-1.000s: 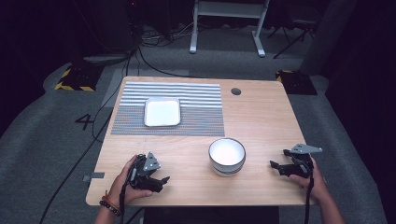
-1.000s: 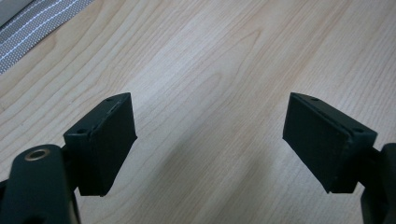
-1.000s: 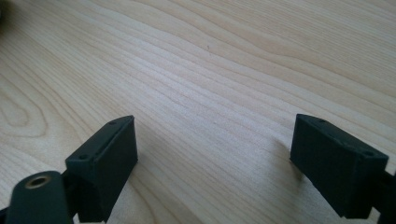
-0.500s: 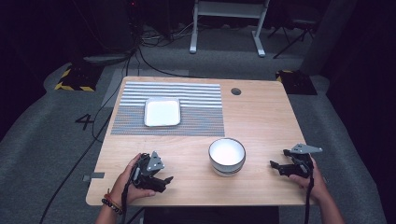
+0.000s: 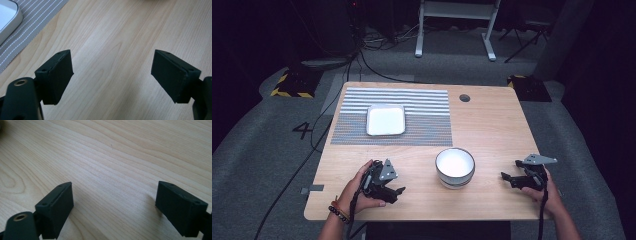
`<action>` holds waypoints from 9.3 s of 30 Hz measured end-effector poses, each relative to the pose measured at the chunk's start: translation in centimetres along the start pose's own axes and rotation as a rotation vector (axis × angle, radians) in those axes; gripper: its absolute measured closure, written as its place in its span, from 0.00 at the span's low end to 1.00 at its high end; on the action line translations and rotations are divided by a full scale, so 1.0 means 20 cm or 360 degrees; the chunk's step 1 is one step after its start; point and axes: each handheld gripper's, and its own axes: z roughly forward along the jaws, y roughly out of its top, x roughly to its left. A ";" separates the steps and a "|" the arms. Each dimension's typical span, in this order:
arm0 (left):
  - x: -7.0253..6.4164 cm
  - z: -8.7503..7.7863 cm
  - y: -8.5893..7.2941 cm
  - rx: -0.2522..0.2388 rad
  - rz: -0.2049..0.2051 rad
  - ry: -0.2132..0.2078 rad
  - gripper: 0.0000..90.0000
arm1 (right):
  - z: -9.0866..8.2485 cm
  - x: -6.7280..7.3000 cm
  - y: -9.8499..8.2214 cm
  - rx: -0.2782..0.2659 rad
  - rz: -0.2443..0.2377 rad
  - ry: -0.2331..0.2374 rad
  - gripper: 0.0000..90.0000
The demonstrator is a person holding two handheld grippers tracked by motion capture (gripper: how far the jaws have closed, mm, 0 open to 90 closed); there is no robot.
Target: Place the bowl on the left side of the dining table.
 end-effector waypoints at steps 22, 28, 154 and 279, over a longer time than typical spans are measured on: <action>-0.05 0.00 0.20 -0.0107 0.0152 -0.0041 0.19 | 0.00 0.00 0.00 0.0000 0.0000 0.0000 0.17; -0.06 0.00 0.26 -0.0146 0.0185 -0.0093 0.19 | 0.00 0.00 0.00 -0.0001 -0.0002 -0.0001 0.16; -0.29 0.19 0.74 -0.0128 0.0846 -0.0544 0.91 | 0.00 0.00 0.00 0.0000 -0.0002 -0.0002 0.17; 0.56 0.00 0.48 -0.0026 0.0169 0.0112 0.90 | 0.00 0.00 0.00 0.0000 0.0002 -0.0007 0.17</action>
